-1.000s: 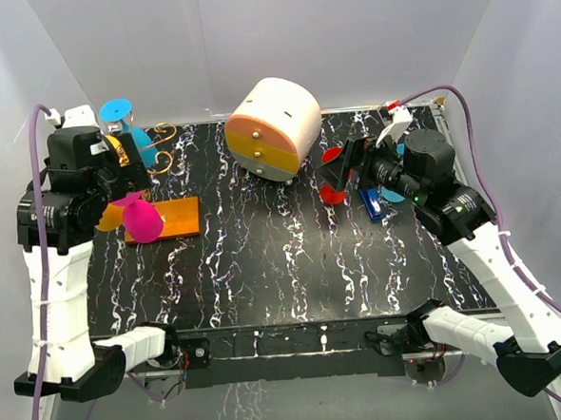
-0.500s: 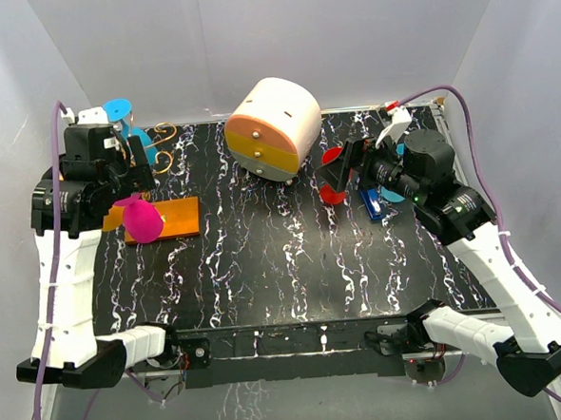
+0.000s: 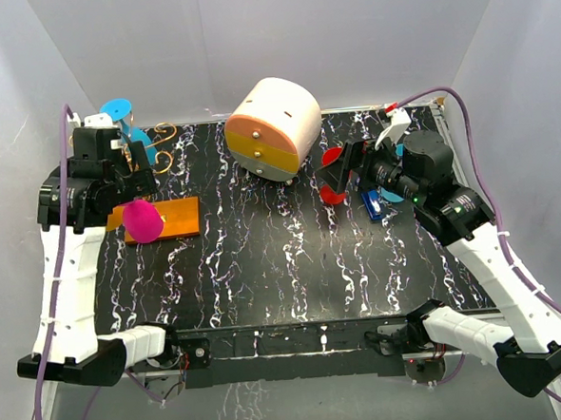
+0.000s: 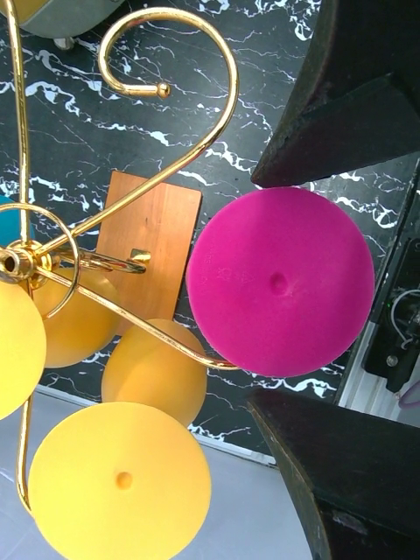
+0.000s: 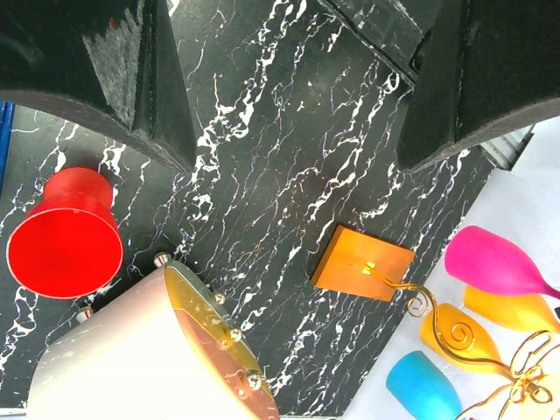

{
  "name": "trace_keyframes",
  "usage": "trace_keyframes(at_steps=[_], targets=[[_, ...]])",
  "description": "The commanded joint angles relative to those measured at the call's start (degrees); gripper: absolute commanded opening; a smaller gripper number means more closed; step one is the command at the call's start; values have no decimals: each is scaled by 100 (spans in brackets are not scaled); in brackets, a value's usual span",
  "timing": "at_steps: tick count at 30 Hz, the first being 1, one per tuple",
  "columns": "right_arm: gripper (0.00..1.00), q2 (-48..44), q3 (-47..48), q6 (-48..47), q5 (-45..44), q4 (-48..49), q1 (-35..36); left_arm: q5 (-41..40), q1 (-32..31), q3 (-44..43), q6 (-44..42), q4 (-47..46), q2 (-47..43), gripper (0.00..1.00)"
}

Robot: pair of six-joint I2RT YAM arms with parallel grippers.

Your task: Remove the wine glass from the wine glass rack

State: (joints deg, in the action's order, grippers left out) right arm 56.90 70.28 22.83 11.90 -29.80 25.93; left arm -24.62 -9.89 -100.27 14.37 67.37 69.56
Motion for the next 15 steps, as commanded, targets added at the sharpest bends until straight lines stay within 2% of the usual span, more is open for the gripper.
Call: trace_keyframes(at_steps=[1, 4, 9, 15], targets=[[98, -149, 16, -32, -69, 271, 30, -26, -19, 40, 71, 120, -40, 95], [98, -153, 2, -7, -100, 262, 35, 9, -21, 50, 92, 133, -60, 92], [99, -137, 12, 27, -104, 247, 35, 30, -22, 84, 115, 127, -105, 79], [98, -136, 36, 56, -141, 238, 34, -6, -23, -73, 119, 153, -111, 69]])
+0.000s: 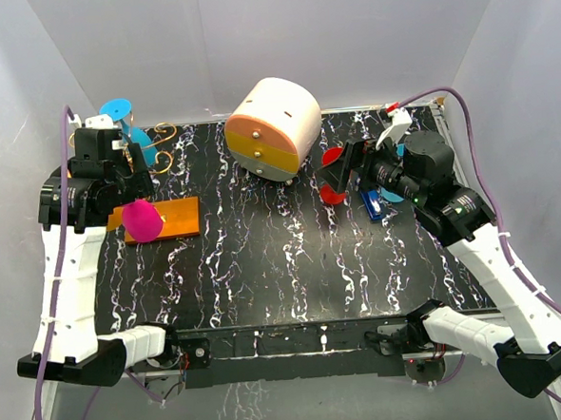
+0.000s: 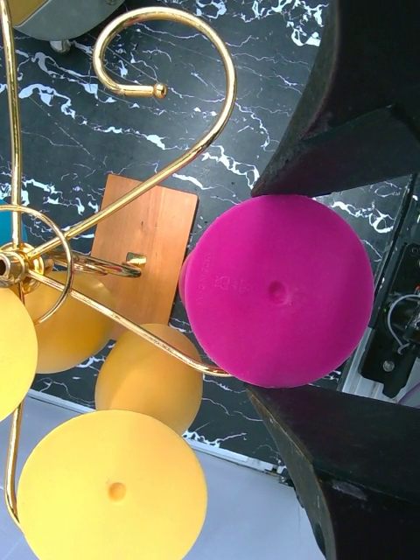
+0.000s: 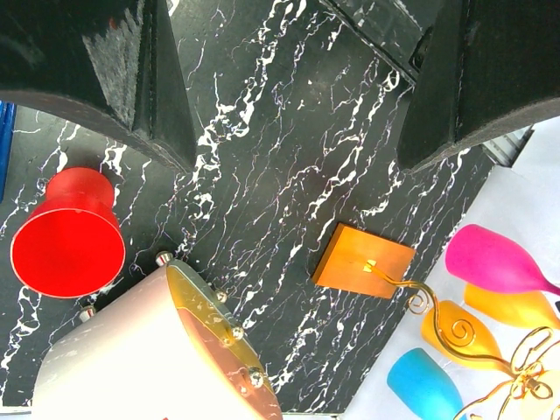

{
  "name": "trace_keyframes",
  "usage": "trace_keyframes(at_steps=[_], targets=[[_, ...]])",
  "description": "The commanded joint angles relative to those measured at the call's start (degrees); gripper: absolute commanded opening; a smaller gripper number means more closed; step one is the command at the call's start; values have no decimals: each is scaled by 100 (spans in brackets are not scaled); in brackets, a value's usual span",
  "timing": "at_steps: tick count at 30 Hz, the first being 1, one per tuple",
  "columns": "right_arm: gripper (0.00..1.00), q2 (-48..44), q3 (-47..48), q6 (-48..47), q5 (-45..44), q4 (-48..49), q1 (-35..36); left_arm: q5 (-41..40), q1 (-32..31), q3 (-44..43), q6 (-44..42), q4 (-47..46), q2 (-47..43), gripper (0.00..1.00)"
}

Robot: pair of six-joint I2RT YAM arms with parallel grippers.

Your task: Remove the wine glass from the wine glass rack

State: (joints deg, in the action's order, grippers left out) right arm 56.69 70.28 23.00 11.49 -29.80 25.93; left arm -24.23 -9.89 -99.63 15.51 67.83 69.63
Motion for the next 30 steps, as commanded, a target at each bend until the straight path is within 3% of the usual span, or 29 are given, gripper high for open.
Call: trace_keyframes(at_steps=[1, 15, 30], targets=[[98, -114, 38, 44, -102, 238, 32, -48, -20, -188, 5, 114, -116, 67], [98, -69, 100, 81, -132, 203, 33, -461, -22, -686, 242, 210, 183, 64], [98, -17, 144, 115, -138, 159, 34, -873, -21, -435, 402, 95, -50, 62]])
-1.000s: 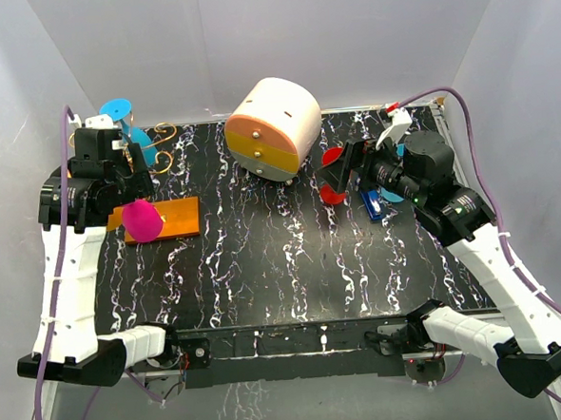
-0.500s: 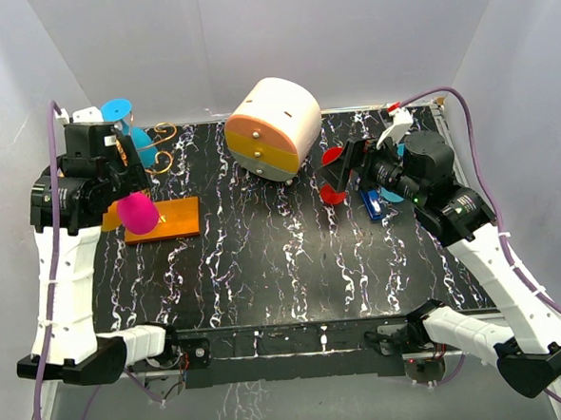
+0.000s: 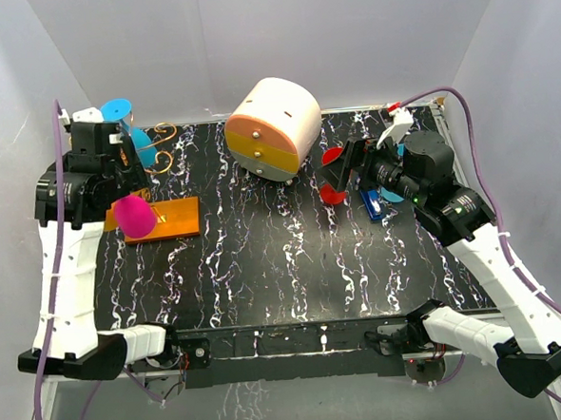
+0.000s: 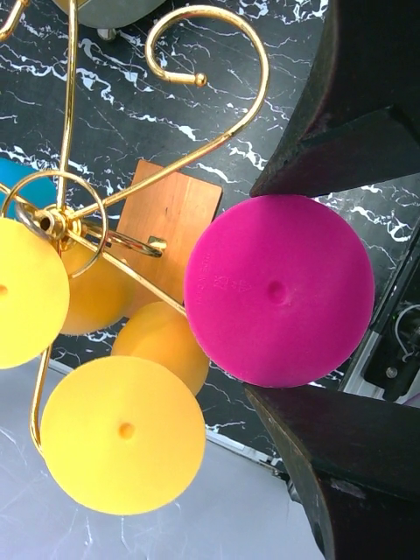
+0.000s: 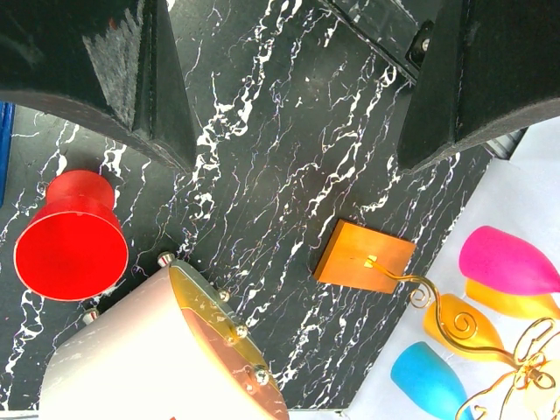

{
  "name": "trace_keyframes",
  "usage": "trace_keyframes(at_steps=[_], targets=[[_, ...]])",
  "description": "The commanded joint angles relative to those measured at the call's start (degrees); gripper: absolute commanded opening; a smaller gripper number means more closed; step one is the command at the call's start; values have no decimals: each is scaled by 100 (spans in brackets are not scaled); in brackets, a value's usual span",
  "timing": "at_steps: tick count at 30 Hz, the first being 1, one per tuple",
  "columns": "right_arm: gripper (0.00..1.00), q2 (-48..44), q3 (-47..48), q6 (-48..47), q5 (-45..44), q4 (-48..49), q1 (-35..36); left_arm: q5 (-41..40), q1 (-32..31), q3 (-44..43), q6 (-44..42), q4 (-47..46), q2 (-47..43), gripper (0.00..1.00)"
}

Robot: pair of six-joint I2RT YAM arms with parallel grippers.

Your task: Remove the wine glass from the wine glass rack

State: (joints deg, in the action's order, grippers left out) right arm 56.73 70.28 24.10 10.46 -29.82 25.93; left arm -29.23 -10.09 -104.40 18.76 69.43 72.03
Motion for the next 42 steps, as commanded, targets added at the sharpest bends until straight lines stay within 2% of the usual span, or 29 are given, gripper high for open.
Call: trace_keyframes(at_steps=[1, 12, 19, 23, 26, 33, 42], targets=[[98, -33, 144, 7, -34, 165, 35, -399, -2, 75, 78, -61, -341, 62], [98, 1, 213, 25, 14, 163, 35, -684, 5, -179, -153, -255, 39, 63], [99, -40, 223, 23, -28, 135, 35, 13, 3, -505, -127, -459, 220, 62], [99, -18, 240, 55, -9, 143, 35, 306, -2, -655, -172, -279, 338, 62], [98, 0, 238, 69, 12, 152, 35, 719, 6, -518, -292, -513, 76, 61], [98, 53, 267, 133, 116, 160, 34, 1084, 0, -438, -363, -549, -141, 61], [98, 113, 278, 262, 715, 298, 30, 2311, 2, -311, -211, -730, -508, 60]])
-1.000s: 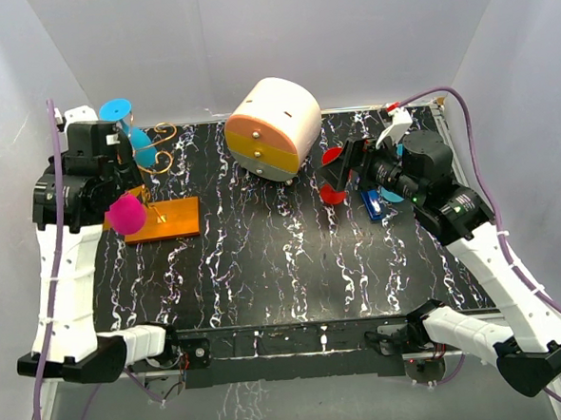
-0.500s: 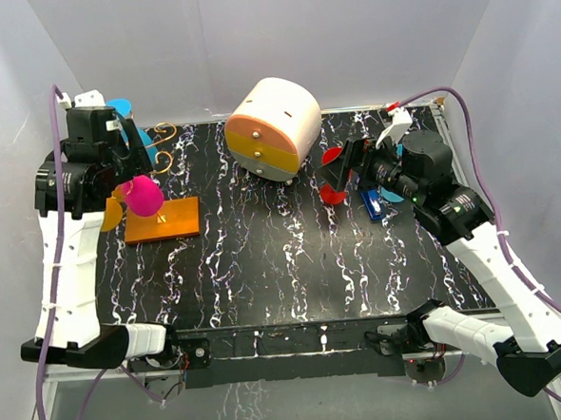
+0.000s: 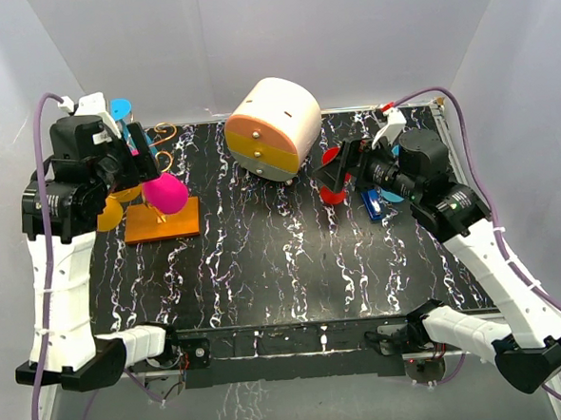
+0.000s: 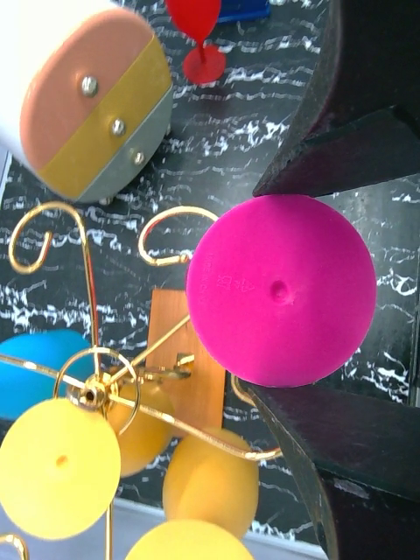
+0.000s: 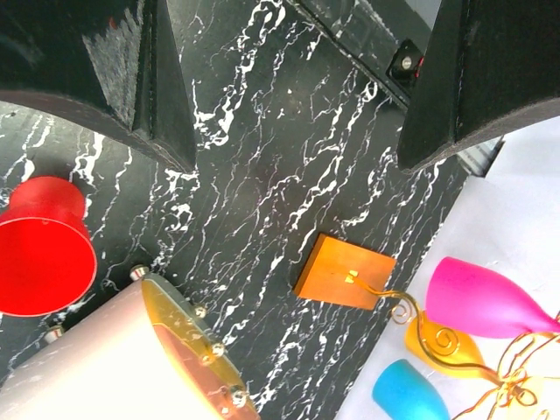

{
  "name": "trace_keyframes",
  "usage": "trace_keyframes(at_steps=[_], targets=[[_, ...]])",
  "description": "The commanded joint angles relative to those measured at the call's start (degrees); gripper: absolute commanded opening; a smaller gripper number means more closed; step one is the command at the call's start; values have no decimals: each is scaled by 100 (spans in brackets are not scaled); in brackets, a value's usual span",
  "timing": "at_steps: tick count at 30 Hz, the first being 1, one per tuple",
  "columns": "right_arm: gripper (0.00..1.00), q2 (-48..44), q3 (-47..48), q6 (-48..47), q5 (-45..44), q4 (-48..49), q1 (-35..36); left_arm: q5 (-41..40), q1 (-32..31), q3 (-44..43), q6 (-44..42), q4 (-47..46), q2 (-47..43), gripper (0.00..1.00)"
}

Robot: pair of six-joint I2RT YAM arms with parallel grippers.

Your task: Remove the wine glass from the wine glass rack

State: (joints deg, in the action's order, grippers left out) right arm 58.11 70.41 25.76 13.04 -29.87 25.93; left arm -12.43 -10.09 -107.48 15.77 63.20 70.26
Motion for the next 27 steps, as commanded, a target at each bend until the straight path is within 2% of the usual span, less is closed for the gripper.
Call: trace_keyframes(at_steps=[1, 7, 10, 13, 18, 27], targets=[[98, -15, 249, 134, 598, 377, 30, 725, 4, -36, 179, -80, -382, 60], [98, 148, -36, 740, 1674, 1252, 42, 1430, 4, 38, 879, -165, -805, 60], [98, 218, -342, 1430, 2293, 2086, 50, 1702, 1, 175, 1280, -312, -1038, 59], [98, 251, -708, 2186, 2554, 3044, 141, 2098, 0, 549, 1857, -742, -1335, 59], [98, 446, -936, 3057, 2486, 4060, 510, 3238, -2, 1827, 3079, -2238, -1987, 58], [97, 542, -1422, 4076, 1784, 5379, 1144, 4227, -1, 3792, 5083, -4580, -2525, 58]])
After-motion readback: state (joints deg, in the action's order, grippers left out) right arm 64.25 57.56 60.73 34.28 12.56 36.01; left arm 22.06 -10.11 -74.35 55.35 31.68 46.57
